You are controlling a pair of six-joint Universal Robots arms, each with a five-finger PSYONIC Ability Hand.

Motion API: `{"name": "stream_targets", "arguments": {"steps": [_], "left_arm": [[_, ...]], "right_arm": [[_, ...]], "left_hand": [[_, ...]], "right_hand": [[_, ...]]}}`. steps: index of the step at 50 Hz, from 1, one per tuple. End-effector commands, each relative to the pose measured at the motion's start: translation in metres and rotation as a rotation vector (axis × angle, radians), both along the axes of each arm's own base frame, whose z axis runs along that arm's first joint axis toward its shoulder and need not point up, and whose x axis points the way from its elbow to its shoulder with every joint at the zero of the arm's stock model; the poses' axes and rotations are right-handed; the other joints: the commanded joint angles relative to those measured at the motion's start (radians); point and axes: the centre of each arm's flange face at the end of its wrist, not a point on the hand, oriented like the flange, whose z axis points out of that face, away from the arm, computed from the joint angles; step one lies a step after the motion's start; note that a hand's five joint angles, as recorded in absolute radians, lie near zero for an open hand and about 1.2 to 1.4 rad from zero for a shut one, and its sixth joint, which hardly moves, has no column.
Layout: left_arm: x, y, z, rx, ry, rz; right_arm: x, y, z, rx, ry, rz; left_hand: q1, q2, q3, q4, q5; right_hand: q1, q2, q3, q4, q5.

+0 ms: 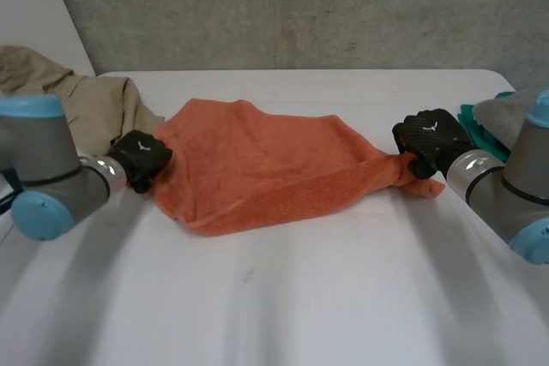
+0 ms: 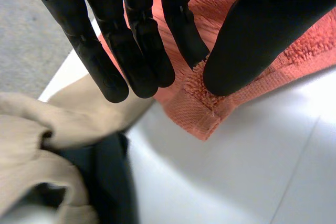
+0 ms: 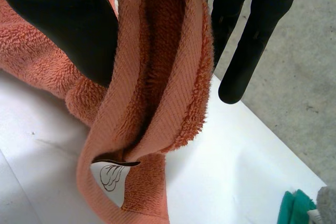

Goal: Fold the laundry.

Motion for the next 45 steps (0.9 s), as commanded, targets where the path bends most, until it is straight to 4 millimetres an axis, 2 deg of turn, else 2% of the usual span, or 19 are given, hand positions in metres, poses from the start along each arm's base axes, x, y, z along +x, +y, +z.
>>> {"name": "stream_targets", "arguments": {"steps": [1,4,5,7,9,12,13,14,15,20,21,24,27,33,38,43,45], "left_arm": [[0.014,0.017,0.063,-0.045,0.055,0.047],[0.021,0.027,0.093,-0.096,0.091,0.069],[0.026,0.033,0.111,-0.132,0.116,0.084],[0.028,0.038,0.125,-0.164,0.141,0.089],[0.029,0.045,0.133,-0.173,0.173,0.088],[0.026,0.047,0.132,-0.163,0.189,0.073],[0.022,0.049,0.13,-0.154,0.197,0.062],[0.02,0.05,0.129,-0.148,0.199,0.058],[0.019,0.05,0.126,-0.141,0.2,0.055],[0.014,0.048,0.118,-0.114,0.196,0.065],[0.013,0.048,0.118,-0.115,0.198,0.075],[0.012,0.048,0.121,-0.113,0.204,0.088],[0.011,0.049,0.126,-0.122,0.217,0.087],[0.008,0.056,0.148,-0.171,0.256,0.082],[0.003,0.063,0.163,-0.205,0.274,0.066],[0.001,0.064,0.168,-0.22,0.283,0.059],[0.002,0.063,0.171,-0.229,0.283,0.066]], "right_arm": [[-0.002,0.026,0.018,0.02,0.139,0.062],[-0.006,0.045,0.021,0.034,0.251,0.13],[-0.007,0.059,0.019,0.047,0.338,0.197],[-0.011,0.072,0.016,0.062,0.429,0.264],[-0.017,0.087,0.01,0.07,0.556,0.361],[-0.02,0.094,0.007,0.054,0.654,0.432],[-0.019,0.094,0.007,0.041,0.662,0.439],[-0.018,0.091,0.009,0.034,0.652,0.43],[-0.017,0.089,0.01,0.026,0.636,0.418],[-0.012,0.058,0.027,0.032,0.418,0.255],[-0.012,0.05,0.035,0.067,0.324,0.202],[-0.01,0.043,0.042,0.18,0.159,0.121],[-0.009,0.039,0.046,0.255,0.079,0.077],[-0.005,0.029,0.033,0.412,0.113,0.038],[0.001,0.022,0.026,0.478,0.171,0.001],[0.007,0.011,0.05,0.431,0.148,-0.025],[0.011,0.008,0.072,0.375,0.115,-0.028]], "left_hand": [[0.254,0.204,0.208,0.199,0.243],[0.254,0.204,0.208,0.199,0.243],[0.254,0.204,0.208,0.199,0.243],[0.254,0.204,0.208,0.199,0.243],[0.254,0.204,0.208,0.199,0.243],[0.254,0.204,0.208,0.199,0.243],[0.254,0.204,0.208,0.199,0.243],[0.254,0.204,0.208,0.199,0.243],[0.254,0.204,0.208,0.199,0.243],[0.254,0.204,0.208,0.199,0.243],[0.254,0.204,0.208,0.199,0.243],[0.254,0.204,0.208,0.199,0.243],[0.254,0.204,0.208,0.199,0.243],[0.254,0.204,0.208,0.199,0.243],[0.254,0.204,0.208,0.199,0.243],[0.254,0.204,0.208,0.199,0.243],[0.254,0.204,0.208,0.199,0.243]], "right_hand": [[0.291,0.227,0.214,0.202,0.256],[0.291,0.227,0.214,0.202,0.256],[0.291,0.227,0.214,0.202,0.256],[0.291,0.227,0.214,0.202,0.256],[0.291,0.227,0.214,0.202,0.256],[0.235,0.171,0.158,0.146,0.2],[-0.373,-0.437,-0.45,-0.462,-0.408],[-0.658,-0.722,-0.735,-0.747,-0.693],[-0.759,-0.824,-0.837,-0.849,-0.795],[-0.822,-0.886,-0.899,-0.911,-0.857],[-0.793,-0.857,-0.87,-0.882,-0.828],[-0.763,-0.828,-0.841,-0.853,-0.799],[-0.737,-0.801,-0.814,-0.826,-0.772],[-0.552,-0.616,-0.629,-0.641,-0.587],[-0.514,-0.578,-0.591,-0.603,-0.549],[-0.525,-0.59,-0.603,-0.615,-0.561],[-0.531,-0.596,-0.609,-0.621,-0.567]]}}
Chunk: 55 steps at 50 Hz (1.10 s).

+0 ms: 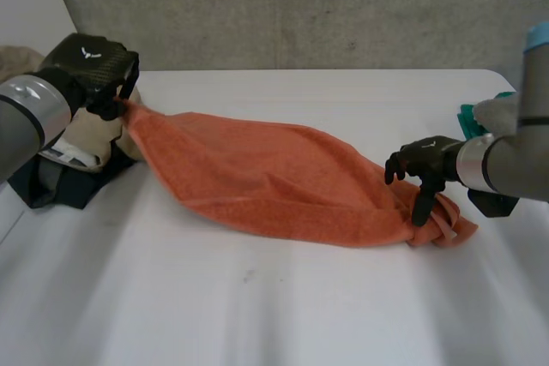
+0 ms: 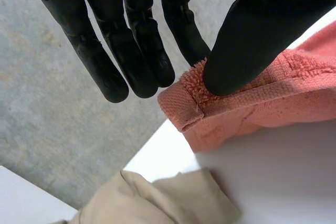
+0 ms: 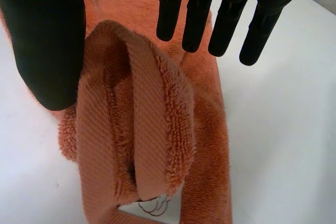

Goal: Fold the laundry.

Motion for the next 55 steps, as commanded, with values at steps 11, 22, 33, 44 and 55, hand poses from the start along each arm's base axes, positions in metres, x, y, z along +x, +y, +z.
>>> {"name": "stream_targets", "arguments": {"steps": [11,22,33,44,55], "left_arm": [[0.003,0.002,0.024,-0.038,0.047,0.024],[0.002,0.01,0.044,-0.066,0.109,0.022],[0.003,0.01,0.051,-0.073,0.139,0.024],[0.002,0.003,0.04,-0.049,0.131,0.029],[0.005,-0.036,0.063,-0.149,0.235,0.125]], "right_arm": [[0.024,0.009,0.051,-0.106,0.004,0.036],[0.039,0.04,-0.006,0.058,0.071,0.05],[0.042,0.035,-0.043,-0.064,0.024,-0.026],[0.046,0.013,-0.024,-0.275,-0.019,-0.094],[0.031,-0.05,0.166,-1.149,-0.337,-0.223]], "left_hand": [[0.254,0.204,0.208,0.199,0.243],[0.254,0.204,0.208,0.199,0.243],[0.254,0.204,0.208,0.199,0.243],[0.254,0.204,0.208,0.199,0.243],[0.254,0.204,0.208,0.199,0.243]], "right_hand": [[0.014,0.013,0.012,0.006,0.0],[0.052,0.051,0.05,0.044,0.038],[0.129,0.127,0.127,0.12,0.114],[0.901,0.9,0.899,0.893,0.887],[0.901,0.9,0.899,0.893,0.887]]}}
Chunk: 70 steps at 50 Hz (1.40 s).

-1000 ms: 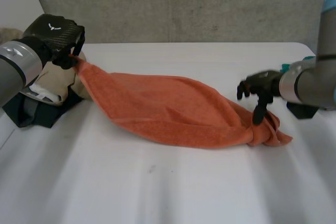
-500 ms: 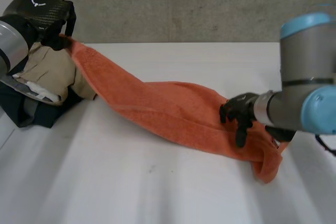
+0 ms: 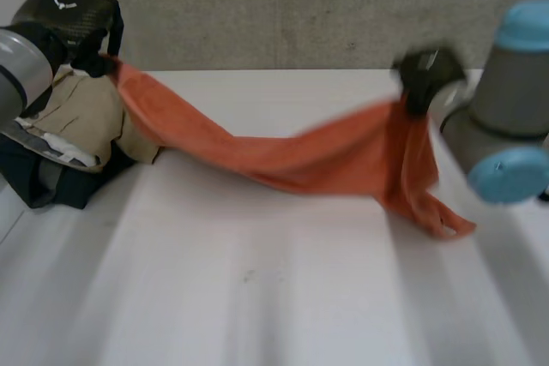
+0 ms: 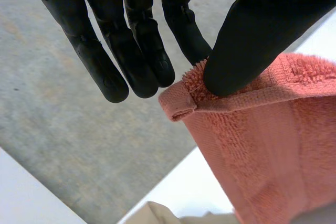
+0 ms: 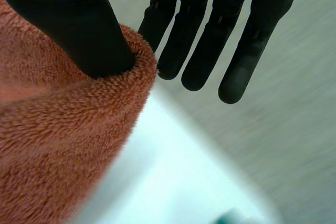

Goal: Fold the laundry.

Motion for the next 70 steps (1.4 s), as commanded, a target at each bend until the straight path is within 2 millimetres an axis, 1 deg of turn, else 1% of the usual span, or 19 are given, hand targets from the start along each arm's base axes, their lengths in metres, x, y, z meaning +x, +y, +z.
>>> {"name": "stream_targets", "arguments": {"steps": [1,2,4,9,13,14,17,18,20,21,25,29,32,35,37,40,45,50,70], "left_arm": [[0.004,-0.026,0.026,-0.083,0.114,0.094],[0.006,-0.031,0.033,-0.101,0.153,0.12],[0.007,-0.036,0.037,-0.112,0.189,0.142],[0.007,-0.044,0.038,-0.107,0.252,0.18],[0.007,-0.046,0.026,-0.066,0.259,0.182],[0.005,-0.046,0.018,-0.035,0.251,0.174],[0.004,-0.044,-0.004,0.045,0.228,0.163],[0.004,-0.042,-0.019,0.097,0.212,0.156],[0.003,-0.039,-0.033,0.144,0.196,0.144],[0.003,-0.036,-0.045,0.179,0.176,0.133],[0.004,-0.033,-0.072,0.232,0.114,0.118],[0.006,-0.03,-0.083,0.244,0.071,0.11],[0.005,-0.029,-0.084,0.243,0.058,0.107],[0.006,-0.027,-0.082,0.241,0.056,0.107],[0.006,-0.025,-0.077,0.232,0.059,0.105],[0.006,-0.021,-0.072,0.219,0.062,0.103],[0.005,-0.015,-0.066,0.208,0.066,0.095],[0.002,-0.01,-0.064,0.206,0.066,0.079],[0.001,-0.007,-0.071,0.224,0.054,0.075]], "right_arm": [[-0.01,-0.016,0.116,-0.53,-0.191,-0.045],[-0.01,-0.01,0.132,-0.593,-0.236,-0.037],[-0.012,-0.003,0.141,-0.621,-0.259,-0.028],[-0.013,0.0,0.127,-0.559,-0.236,-0.007],[-0.012,0.005,0.085,-0.397,-0.161,0.035],[-0.012,0.009,0.064,-0.316,-0.126,0.053],[-0.014,0.018,0.026,-0.18,-0.073,0.079],[-0.016,0.026,0.001,-0.094,-0.039,0.098],[-0.017,0.035,-0.024,-0.009,-0.008,0.115],[-0.019,0.042,-0.045,0.056,0.023,0.127],[-0.026,0.051,-0.099,0.192,0.105,0.138],[-0.027,0.051,-0.122,0.242,0.172,0.145],[-0.026,0.049,-0.118,0.239,0.194,0.153],[-0.023,0.045,-0.097,0.206,0.198,0.157],[-0.023,0.039,-0.07,0.18,0.17,0.148],[-0.029,0.028,-0.04,0.209,0.118,0.116],[-0.039,0.004,-0.041,0.368,0.123,0.072],[-0.046,-0.015,-0.053,0.479,0.193,0.067],[-0.041,-0.052,-0.097,0.425,0.261,0.054]], "left_hand": [[0.254,0.204,0.203,0.199,0.243],[0.254,0.204,0.203,0.199,0.243],[0.254,0.204,0.203,0.199,0.243],[0.254,0.204,0.203,0.199,0.243],[0.254,0.204,0.203,0.199,0.243],[0.254,0.204,0.203,0.199,0.243],[0.254,0.204,0.203,0.199,0.243],[0.254,0.204,0.203,0.199,0.243],[0.254,0.204,0.203,0.199,0.243],[0.254,0.204,0.203,0.199,0.243],[0.254,0.204,0.203,0.199,0.243],[0.254,0.204,0.203,0.199,0.243],[0.254,0.204,0.203,0.199,0.243],[0.254,0.204,0.203,0.199,0.243],[0.254,0.204,0.203,0.199,0.243],[0.254,0.204,0.203,0.199,0.243],[0.254,0.204,0.203,0.199,0.243],[0.254,0.204,0.203,0.199,0.243],[0.254,0.204,0.203,0.199,0.243]], "right_hand": [[0.263,0.217,0.212,0.205,0.243],[0.263,0.217,0.212,0.205,0.243],[0.263,0.217,0.212,0.205,0.243],[0.263,0.217,0.212,0.205,0.243],[0.263,0.217,0.212,0.205,0.243],[0.263,0.217,0.212,0.205,0.243],[0.263,0.217,0.212,0.205,0.243],[0.263,0.217,0.212,0.205,0.243],[0.263,0.217,0.212,0.205,0.243],[0.263,0.217,0.212,0.205,0.243],[0.263,0.217,0.212,0.205,0.243],[0.236,0.191,0.185,0.178,0.216],[-0.083,-0.129,-0.134,-0.141,-0.103],[-0.441,-0.487,-0.492,-0.499,-0.461],[-0.658,-0.704,-0.709,-0.716,-0.678],[-0.747,-0.793,-0.798,-0.805,-0.767],[-0.713,-0.758,-0.763,-0.77,-0.733],[-0.504,-0.549,-0.555,-0.562,-0.524],[-0.574,-0.62,-0.625,-0.632,-0.594]]}}
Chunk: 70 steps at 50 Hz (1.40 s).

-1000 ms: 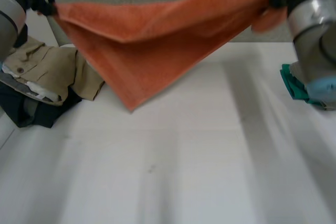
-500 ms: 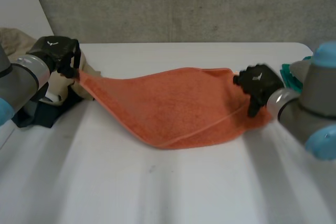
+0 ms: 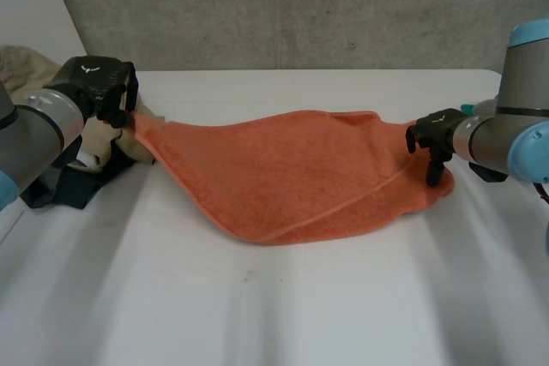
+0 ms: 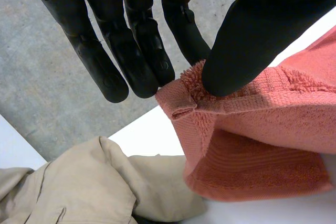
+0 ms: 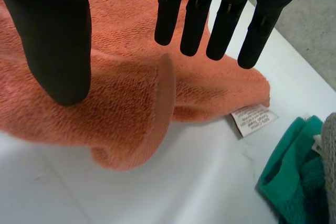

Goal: Fold the laundry.

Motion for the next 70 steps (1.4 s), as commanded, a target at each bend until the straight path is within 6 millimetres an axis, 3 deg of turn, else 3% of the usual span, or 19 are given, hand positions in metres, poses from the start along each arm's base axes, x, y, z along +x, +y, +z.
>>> {"name": "stream_targets", "arguments": {"steps": [1,8,9,12,13,17,25,30,34,39,47,51,55,58,60,63,64,68,70], "left_arm": [[0.002,0.0,0.0,0.002,-0.001,0.004],[0.001,0.002,-0.001,0.009,-0.005,0.004],[0.001,0.002,-0.001,0.01,-0.007,0.003],[0.001,0.002,-0.001,0.009,-0.021,0.005],[0.002,0.002,-0.001,0.01,-0.026,0.007],[0.005,0.007,-0.003,0.024,-0.069,0.015],[0.019,0.047,-0.023,0.217,-0.318,-0.023],[0.044,0.076,-0.048,0.4,-0.488,-0.081],[0.05,0.09,-0.058,0.435,-0.534,-0.148],[0.05,0.095,-0.06,0.429,-0.546,-0.184],[0.037,0.057,-0.061,0.375,-0.547,-0.144],[0.021,0.031,-0.046,0.291,-0.514,-0.097],[0.006,-0.002,-0.018,0.165,-0.433,-0.041],[-0.007,-0.026,0.019,0.022,-0.328,0.011],[-0.013,-0.04,0.058,-0.119,-0.223,0.052],[-0.013,-0.05,0.099,-0.269,-0.084,0.104],[-0.011,-0.054,0.125,-0.367,0.017,0.134],[-0.004,-0.053,0.181,-0.585,0.248,0.175],[-0.003,-0.049,0.197,-0.653,0.324,0.174]], "right_arm": [[0.004,-0.01,-0.016,-0.052,0.031,0.011],[0.003,-0.017,-0.034,-0.063,0.118,-0.018],[0.003,-0.017,-0.033,-0.066,0.119,-0.022],[0.003,-0.016,-0.03,-0.059,0.118,-0.029],[0.003,-0.015,-0.029,-0.053,0.114,-0.032],[-0.004,-0.003,0.0,-0.019,0.078,-0.061],[-0.047,0.048,0.032,0.107,0.146,0.019],[-0.065,0.113,0.048,0.066,0.288,0.251],[-0.076,0.14,0.054,0.004,0.362,0.361],[-0.08,0.139,0.04,0.046,0.323,0.382],[-0.071,0.095,0.035,0.045,0.307,0.254],[-0.059,0.067,0.04,-0.042,0.258,0.174],[-0.045,0.037,0.052,-0.189,0.197,0.118],[-0.029,0.01,0.079,-0.389,0.136,0.071],[-0.021,-0.01,0.113,-0.588,0.06,0.017],[-0.017,-0.027,0.155,-0.81,-0.054,-0.049],[-0.017,-0.033,0.183,-0.948,-0.148,-0.089],[-0.023,-0.033,0.237,-1.212,-0.416,-0.142],[-0.023,-0.03,0.248,-1.274,-0.513,-0.136]], "left_hand": [[0.254,0.199,0.203,0.195,0.243],[0.254,0.199,0.203,0.195,0.243],[0.254,0.199,0.203,0.195,0.243],[0.254,0.199,0.203,0.195,0.243],[0.254,0.199,0.203,0.195,0.243],[0.254,0.199,0.203,0.195,0.243],[0.254,0.199,0.203,0.195,0.243],[0.254,0.199,0.203,0.195,0.243],[0.254,0.199,0.203,0.195,0.243],[0.254,0.199,0.203,0.195,0.243],[0.254,0.199,0.203,0.195,0.243],[0.254,0.199,0.203,0.195,0.243],[0.254,0.199,0.203,0.195,0.243],[0.254,0.199,0.203,0.195,0.243],[0.254,0.199,0.203,0.195,0.243],[0.254,0.199,0.203,0.195,0.243],[0.254,0.199,0.203,0.195,0.243],[0.254,0.199,0.203,0.195,0.243],[0.254,0.199,0.203,0.195,0.243]], "right_hand": [[0.026,0.033,0.032,0.031,0.048],[0.102,0.109,0.107,0.107,0.124],[0.172,0.179,0.178,0.177,0.194],[0.857,0.864,0.863,0.862,0.88],[0.86,0.867,0.866,0.865,0.883],[0.86,0.867,0.866,0.865,0.883],[0.86,0.867,0.866,0.865,0.883],[0.86,0.867,0.866,0.865,0.883],[0.86,0.867,0.866,0.865,0.883],[0.86,0.867,0.866,0.865,0.883],[0.86,0.867,0.866,0.865,0.883],[0.86,0.867,0.866,0.865,0.883],[0.86,0.867,0.866,0.865,0.883],[0.86,0.867,0.866,0.865,0.883],[0.86,0.867,0.866,0.865,0.883],[0.86,0.867,0.866,0.865,0.883],[0.86,0.867,0.866,0.865,0.883],[0.86,0.867,0.866,0.865,0.883],[0.86,0.867,0.866,0.865,0.883]]}}
